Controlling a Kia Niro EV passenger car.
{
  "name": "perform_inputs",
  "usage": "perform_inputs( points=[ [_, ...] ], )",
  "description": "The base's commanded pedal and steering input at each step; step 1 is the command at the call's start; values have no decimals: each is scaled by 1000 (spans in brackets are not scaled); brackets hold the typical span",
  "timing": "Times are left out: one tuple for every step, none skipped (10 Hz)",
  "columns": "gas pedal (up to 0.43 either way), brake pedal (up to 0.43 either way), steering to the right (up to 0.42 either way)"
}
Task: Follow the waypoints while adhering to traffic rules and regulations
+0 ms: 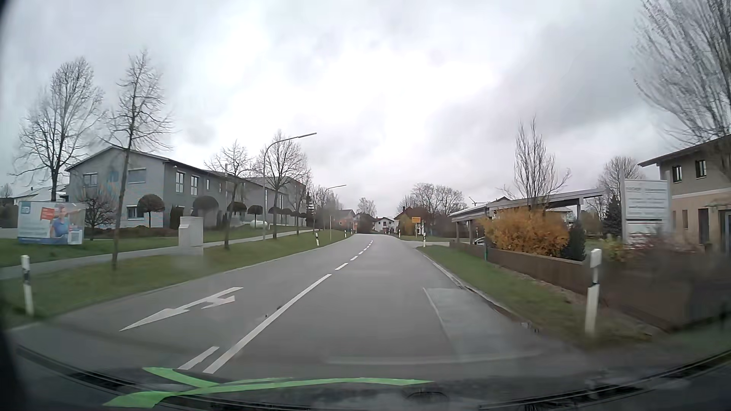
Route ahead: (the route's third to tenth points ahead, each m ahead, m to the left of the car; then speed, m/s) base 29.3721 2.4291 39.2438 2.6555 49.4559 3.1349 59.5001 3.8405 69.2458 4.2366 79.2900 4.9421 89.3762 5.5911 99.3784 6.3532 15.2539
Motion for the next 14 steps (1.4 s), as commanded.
perform_inputs(
  points=[
    [87, 0, -6],
    [98, 0, -6],
    [98, 0, -6],
    [87, 0, -6],
    [87, 0, -6],
    [67, 0, -6],
    [67, 0, -6],
    [67, 0, -6],
    [87, 0, -6],
    [98, 0, -6],
    [98, 0, -5],
    [110, 0, -4],
    [110, 0, -2],
    [118, 0, -1]
  ],
)
